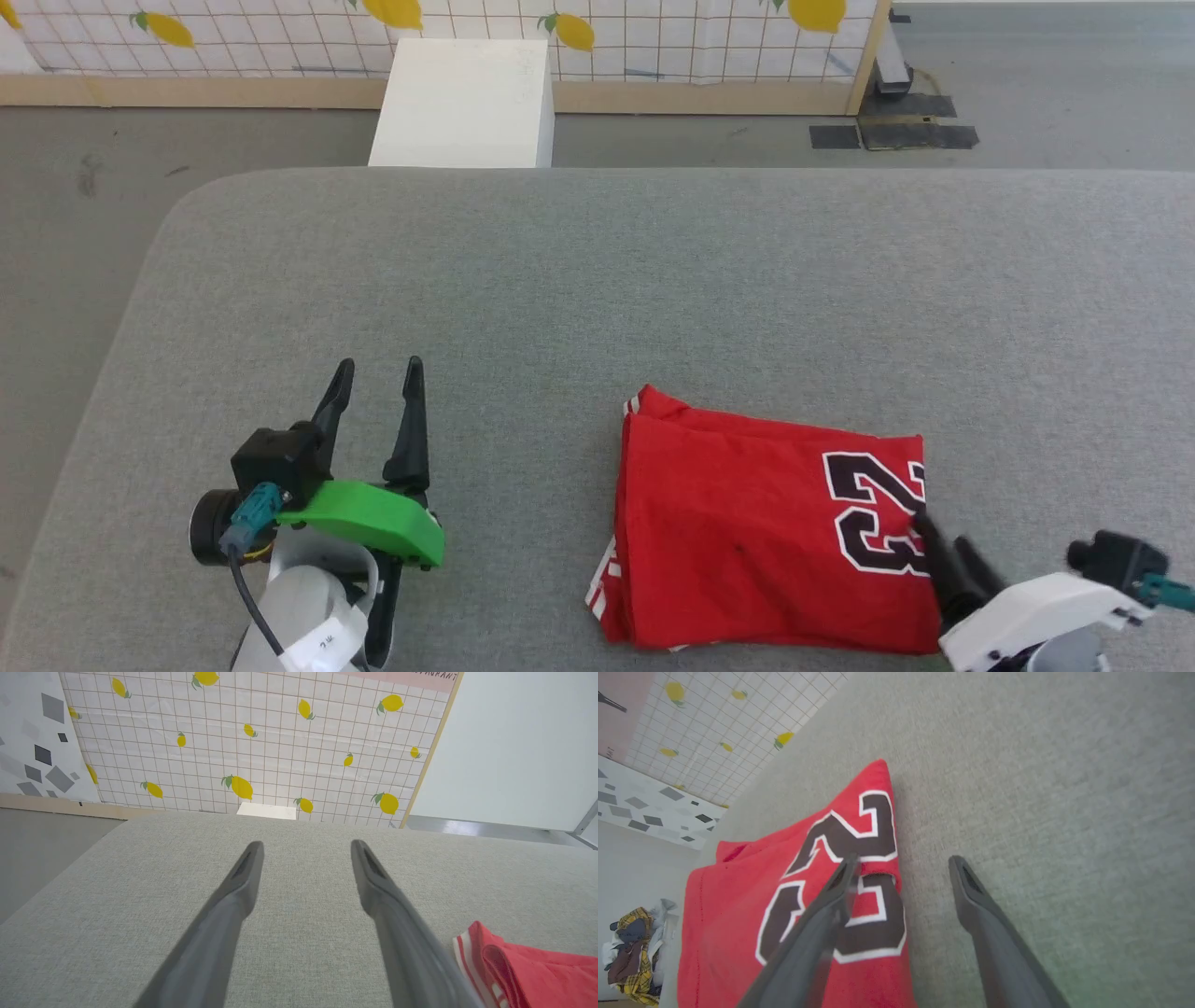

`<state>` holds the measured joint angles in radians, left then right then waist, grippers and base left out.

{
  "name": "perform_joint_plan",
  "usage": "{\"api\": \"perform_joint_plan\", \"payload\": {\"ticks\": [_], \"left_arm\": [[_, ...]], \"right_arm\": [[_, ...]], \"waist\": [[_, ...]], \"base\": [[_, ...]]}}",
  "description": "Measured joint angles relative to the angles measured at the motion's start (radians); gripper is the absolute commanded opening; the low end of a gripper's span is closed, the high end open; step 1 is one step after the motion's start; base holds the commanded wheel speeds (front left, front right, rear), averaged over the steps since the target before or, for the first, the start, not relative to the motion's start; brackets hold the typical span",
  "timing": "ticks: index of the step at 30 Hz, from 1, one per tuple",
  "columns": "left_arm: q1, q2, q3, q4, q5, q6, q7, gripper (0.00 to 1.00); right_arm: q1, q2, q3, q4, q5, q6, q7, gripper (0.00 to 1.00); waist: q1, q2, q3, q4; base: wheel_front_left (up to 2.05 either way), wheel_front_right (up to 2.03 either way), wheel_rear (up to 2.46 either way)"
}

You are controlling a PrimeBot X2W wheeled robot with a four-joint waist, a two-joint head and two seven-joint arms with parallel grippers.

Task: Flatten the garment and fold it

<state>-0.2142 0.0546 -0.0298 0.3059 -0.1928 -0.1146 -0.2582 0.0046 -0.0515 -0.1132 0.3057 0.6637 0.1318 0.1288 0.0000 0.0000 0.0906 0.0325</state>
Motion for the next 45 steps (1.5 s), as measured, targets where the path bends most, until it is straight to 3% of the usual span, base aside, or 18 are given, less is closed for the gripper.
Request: {"api": "perform_joint_plan", "payload": {"ticks": [5, 10, 11, 12, 14, 15, 19, 23, 26, 28, 32, 36, 45], "left_arm": [[0.0, 0.0, -0.005, 0.002, 0.0, -0.002, 0.0, 1.0], [0.001, 0.0, -0.008, 0.006, 0.0, -0.005, 0.0, 1.0], [0.003, 0.0, -0.008, 0.007, 0.0, -0.005, 0.0, 1.0], [0.005, 0.0, -0.008, 0.009, 0.0, -0.005, 0.0, 1.0], [0.01, 0.0, -0.008, 0.009, 0.0, -0.006, 0.0, 1.0], [0.012, 0.0, -0.007, 0.009, 0.0, -0.007, 0.0, 1.0], [0.022, 0.0, -0.004, 0.004, 0.001, -0.007, 0.0, 1.0], [0.029, 0.0, 0.008, -0.01, 0.007, -0.007, 0.0, 1.0], [0.026, 0.002, 0.015, -0.03, 0.02, -0.007, 0.0, 1.0], [0.018, 0.002, 0.015, -0.046, 0.026, -0.007, 0.0, 1.0], [-0.016, 0.004, 0.009, -0.072, 0.037, -0.007, 0.0, 1.0], [-0.047, 0.016, 0.004, -0.093, 0.045, -0.007, 0.0, 1.0], [-0.116, 0.063, -0.021, -0.118, 0.06, -0.008, 0.001, 1.0]], "right_arm": [[-0.04, -0.002, 0.056, 0.101, 0.113, 0.0, 0.07, 1.0], [-0.092, -0.007, 0.086, 0.162, 0.113, 0.001, 0.119, 1.0], [-0.102, -0.008, 0.088, 0.171, 0.095, 0.001, 0.13, 0.75], [-0.11, -0.01, 0.089, 0.178, 0.065, 0.001, 0.142, 0.38], [-0.118, -0.01, 0.088, 0.18, 0.006, 0.001, 0.166, 0.07], [-0.122, -0.01, 0.088, 0.175, -0.028, 0.001, 0.182, 0.0], [-0.129, -0.004, 0.106, 0.102, -0.184, 0.0, 0.254, 0.0], [-0.168, -0.006, 0.168, -0.033, -0.422, 0.0, 0.352, 0.0], [-0.24, -0.053, 0.252, -0.102, -0.531, 0.0, 0.401, 0.0], [-0.302, -0.124, 0.318, -0.114, -0.585, 0.001, 0.408, 0.0], [-0.421, -0.257, 0.394, -0.086, -0.639, 0.001, 0.375, 0.0], [-0.537, -0.328, 0.422, -0.014, -0.659, 0.001, 0.303, 0.0], [-0.703, -0.415, 0.293, 0.198, -0.753, 0.001, 0.148, 0.0]], "waist": [[0.0, 0.0, 0.002, 0.014], [0.0, 0.0, -0.004, 0.022], [0.0, 0.0, -0.006, 0.022], [0.0, 0.0, -0.008, 0.022], [0.0, 0.0, -0.011, 0.02], [0.0, 0.0, -0.012, 0.017], [0.0, 0.0, -0.014, -0.003], [0.0, 0.0, -0.008, -0.042], [0.0, 0.0, 0.002, -0.08], [0.0, 0.0, 0.013, -0.111], [0.0, 0.0, 0.042, -0.174], [0.0, 0.0, 0.079, -0.241], [0.0001, 0.0, 0.207, -0.354]], "base": [[0.0, 0.0, 0.0], [0.0, 0.0, 0.0], [0.0, 0.0, 0.0], [0.0, 0.0, 0.0], [0.0, 0.0, 0.0], [0.0, 0.0, 0.0], [0.0, 0.0, 0.0], [0.0, 0.0, 0.0], [0.0, 0.0, 0.0], [0.0, 0.0, 0.0], [0.0, 0.0, 0.0], [0.0, 0.0, 0.0], [0.0, 0.0, 0.0]]}}
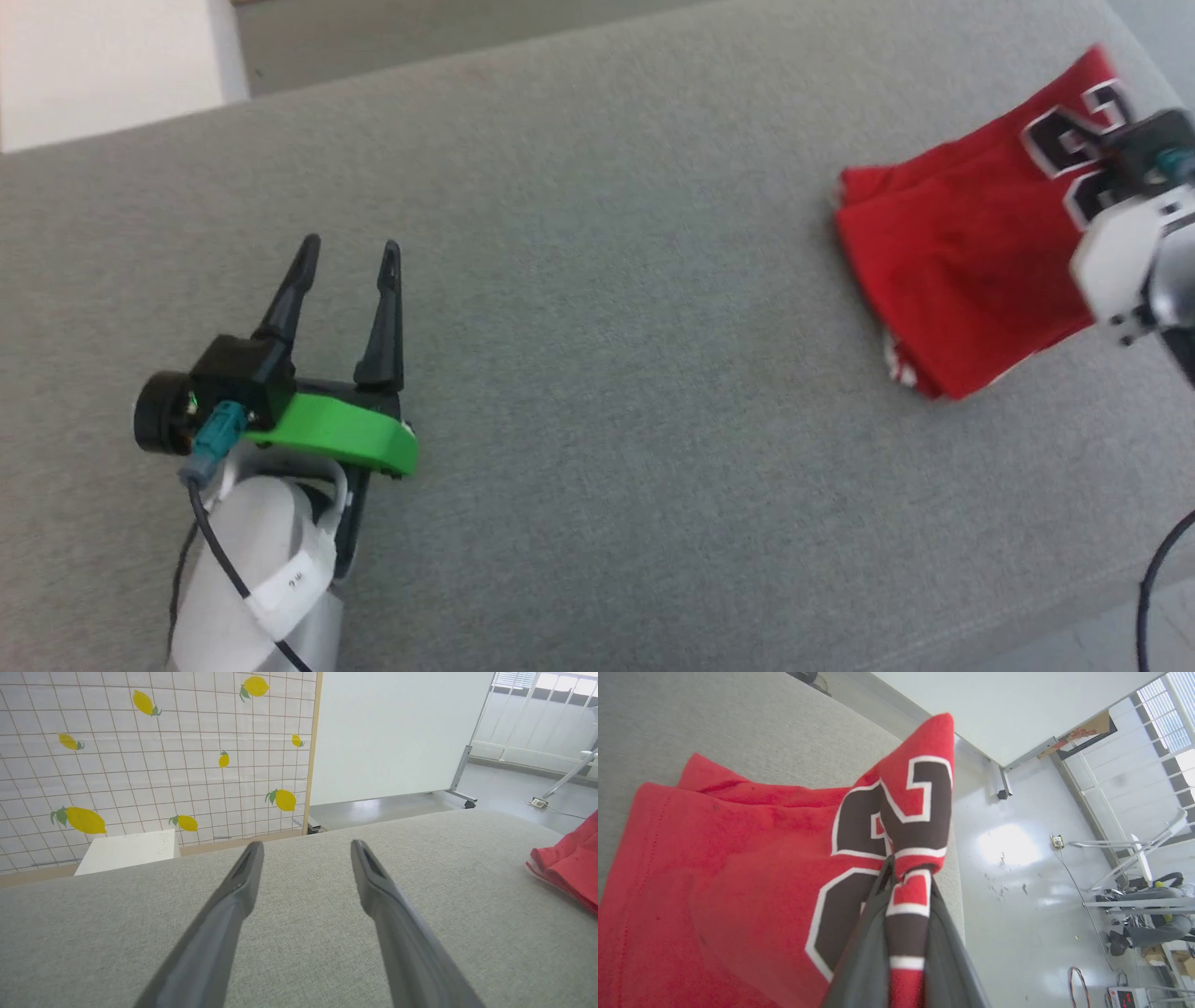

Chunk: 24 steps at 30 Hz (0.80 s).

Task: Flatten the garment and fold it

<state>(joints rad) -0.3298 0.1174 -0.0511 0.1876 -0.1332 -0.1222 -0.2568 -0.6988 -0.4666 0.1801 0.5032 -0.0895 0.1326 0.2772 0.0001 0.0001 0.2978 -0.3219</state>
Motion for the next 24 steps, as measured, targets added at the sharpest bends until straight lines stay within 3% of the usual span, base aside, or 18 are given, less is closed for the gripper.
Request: {"api": "perform_joint_plan", "payload": {"ticks": [10, 15, 18, 19, 20, 21, 22, 24], "left_arm": [[-0.027, 0.049, -0.009, -0.056, 0.005, 0.0, 0.037, 1.0], [-0.032, 0.066, -0.016, -0.092, 0.006, 0.0, 0.057, 1.0], [-0.032, 0.066, -0.018, -0.093, 0.006, 0.001, 0.057, 1.0], [-0.032, 0.066, -0.018, -0.092, 0.006, 0.002, 0.057, 1.0], [-0.032, 0.065, -0.019, -0.089, 0.006, 0.002, 0.056, 1.0], [-0.031, 0.063, -0.02, -0.084, 0.005, 0.004, 0.053, 1.0], [-0.031, 0.06, -0.022, -0.078, 0.003, 0.005, 0.05, 1.0], [-0.029, 0.05, -0.025, -0.062, -0.005, 0.007, 0.039, 1.0]], "right_arm": [[-0.059, -0.056, -0.261, 0.111, -0.149, 0.0, -0.13, 0.0], [-0.089, -0.047, -0.404, 0.15, -0.211, 0.0, -0.184, 0.0], [-0.093, -0.044, -0.44, 0.173, -0.227, 0.0, -0.203, 0.0], [-0.096, -0.044, -0.448, 0.182, -0.232, 0.0, -0.208, 0.07], [-0.098, -0.043, -0.458, 0.19, -0.235, 0.0, -0.21, 0.36], [-0.098, -0.042, -0.471, 0.198, -0.237, 0.0, -0.217, 0.9], [-0.098, -0.041, -0.483, 0.205, -0.244, 0.0, -0.224, 1.0], [-0.098, -0.04, -0.51, 0.211, -0.247, 0.0, -0.246, 1.0]], "waist": [[0.0001, 0.0, 0.143, -0.032], [0.0002, 0.0, 0.202, 0.009], [0.0001, 0.0, 0.211, 0.035], [0.0001, 0.0, 0.212, 0.043], [0.0001, 0.0, 0.212, 0.05], [0.0001, 0.0, 0.21, 0.057], [0.0001, 0.0, 0.206, 0.064], [0.0001, 0.0, 0.192, 0.073]], "base": [[0.0, 0.0, 0.0], [0.0, 0.0, 0.0], [0.0, 0.0, 0.0], [0.0, 0.0, 0.0], [0.0, 0.0, 0.0], [0.0, 0.0, 0.0], [0.0, 0.0, 0.0], [0.0, 0.0, 0.0]]}}
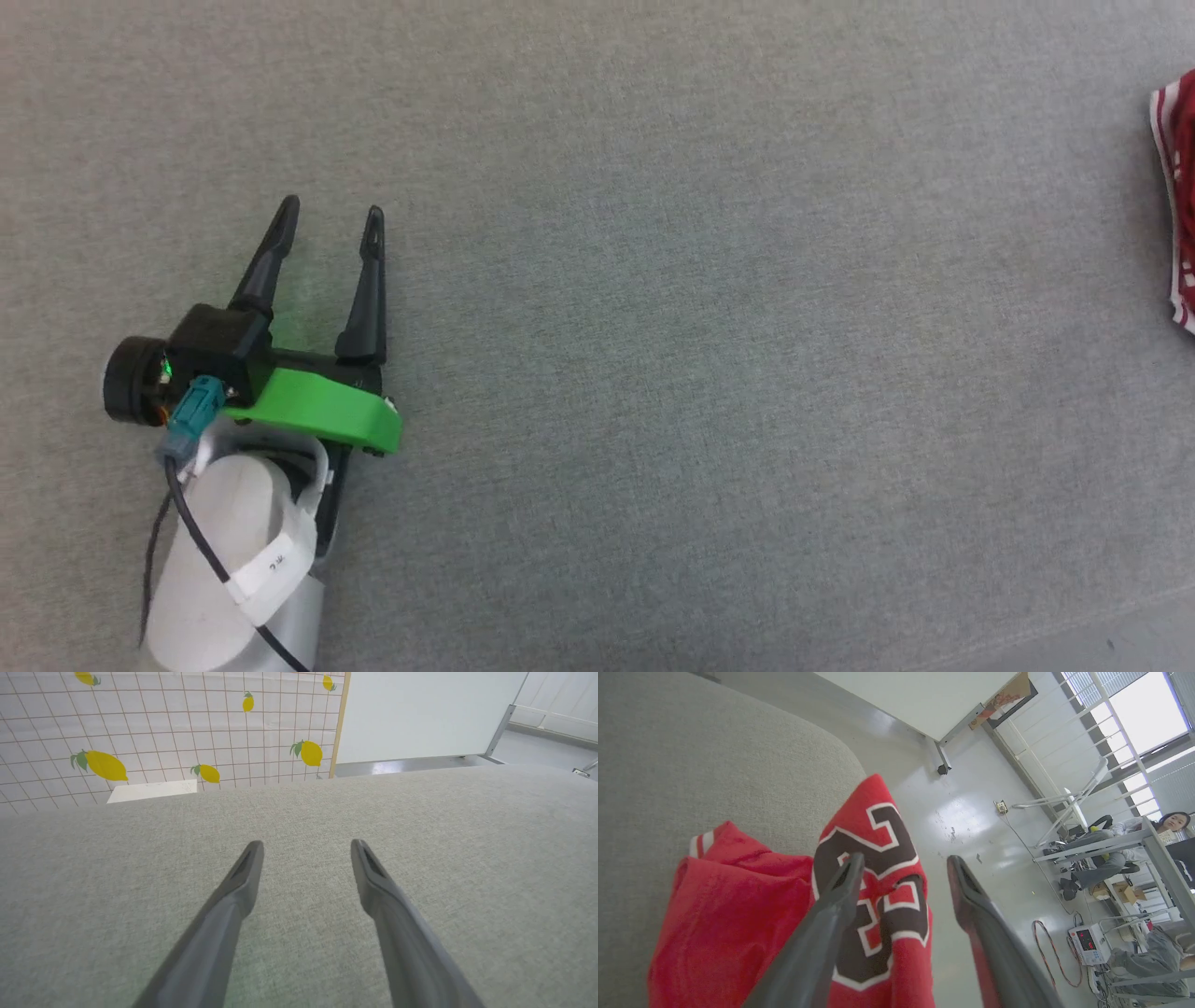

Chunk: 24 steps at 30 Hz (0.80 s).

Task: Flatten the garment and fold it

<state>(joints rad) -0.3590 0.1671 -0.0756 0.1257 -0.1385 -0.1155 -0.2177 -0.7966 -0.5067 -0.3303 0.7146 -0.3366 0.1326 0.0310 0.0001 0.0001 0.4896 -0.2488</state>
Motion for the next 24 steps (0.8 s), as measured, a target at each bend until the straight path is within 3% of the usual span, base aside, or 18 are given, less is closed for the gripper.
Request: {"api": "perform_joint_plan", "payload": {"ticks": [7, 13, 19, 24], "left_arm": [[0.035, -0.051, -0.007, 0.076, -0.032, 0.004, -0.031, 1.0], [0.086, -0.079, -0.014, 0.122, -0.062, 0.006, -0.035, 1.0], [0.126, -0.098, -0.022, 0.124, -0.092, 0.006, -0.035, 1.0], [0.162, -0.105, -0.029, 0.128, -0.098, 0.005, -0.035, 1.0]], "right_arm": [[0.076, 0.008, -0.031, -0.016, 0.063, 0.0, -0.102, 1.0], [0.216, 0.058, -0.012, -0.134, 0.2, 0.0, -0.134, 1.0], [0.405, 0.141, 0.017, -0.329, 0.332, 0.0, -0.147, 1.0], [0.567, 0.254, 0.053, -0.518, 0.399, 0.0, -0.133, 1.0]], "waist": [[-0.0002, 0.0, -0.098, 0.031], [-0.0002, 0.0, -0.207, 0.067], [-0.0002, 0.0, -0.307, 0.118], [-0.0002, 0.0, -0.374, 0.173]], "base": [[0.0, 0.0, 0.0], [0.0, 0.0, 0.0], [0.0, 0.0, 0.0], [0.0, 0.0, 0.0]]}}
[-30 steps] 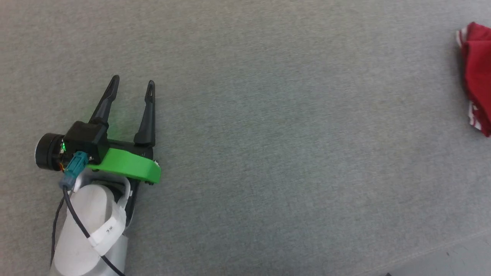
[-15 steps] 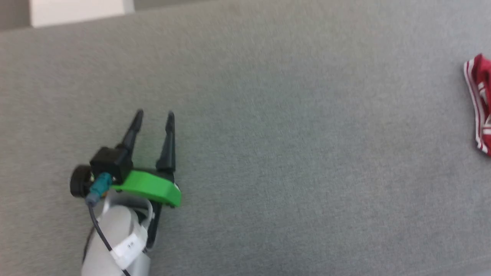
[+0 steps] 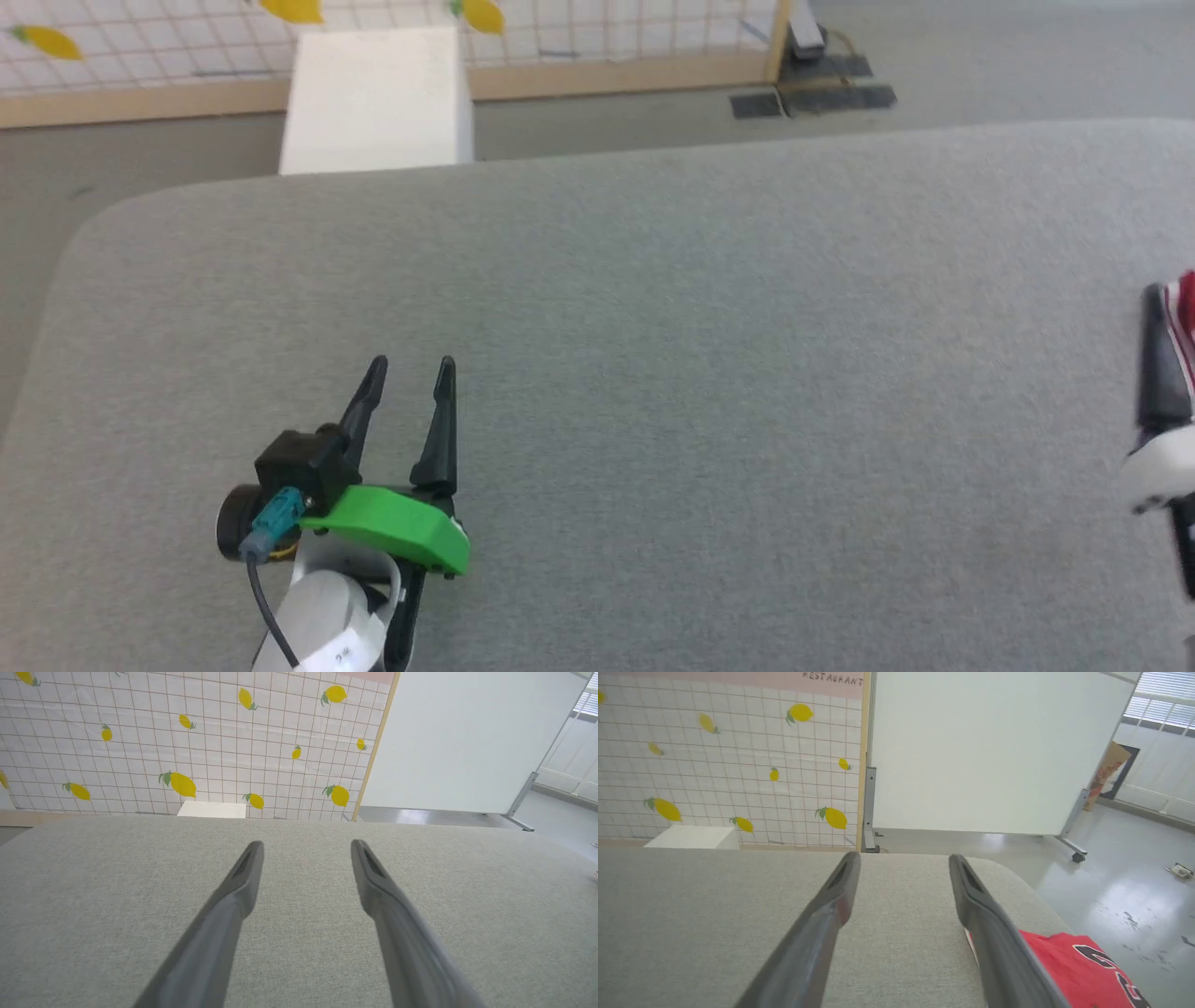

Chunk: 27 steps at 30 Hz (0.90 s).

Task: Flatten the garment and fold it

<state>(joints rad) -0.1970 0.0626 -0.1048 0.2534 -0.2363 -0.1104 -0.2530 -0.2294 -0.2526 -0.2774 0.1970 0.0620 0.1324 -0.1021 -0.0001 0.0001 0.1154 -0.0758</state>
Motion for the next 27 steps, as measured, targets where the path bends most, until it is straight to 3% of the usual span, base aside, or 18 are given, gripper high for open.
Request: {"api": "perform_joint_plan", "payload": {"ticks": [8, 18, 27], "left_arm": [[0.036, -0.004, 0.002, -0.003, 0.0, 0.0, -0.001, 1.0], [0.063, -0.007, -0.007, 0.008, -0.002, 0.002, -0.005, 1.0], [0.083, -0.007, -0.015, 0.008, -0.01, 0.015, -0.005, 1.0]], "right_arm": [[0.153, 0.152, 0.071, -0.181, 0.029, 0.0, -0.007, 1.0], [0.231, 0.196, 0.118, -0.176, 0.04, 0.0, -0.052, 1.0], [0.292, 0.2, 0.136, -0.176, 0.042, 0.0, -0.067, 1.0]], "waist": [[0.0, 0.0, -0.068, 0.084], [0.0, 0.0, -0.114, 0.151], [0.0, 0.0, -0.117, 0.152]], "base": [[0.0, 0.0, 0.0], [0.0, 0.0, 0.0], [0.0, 0.0, 0.0]]}}
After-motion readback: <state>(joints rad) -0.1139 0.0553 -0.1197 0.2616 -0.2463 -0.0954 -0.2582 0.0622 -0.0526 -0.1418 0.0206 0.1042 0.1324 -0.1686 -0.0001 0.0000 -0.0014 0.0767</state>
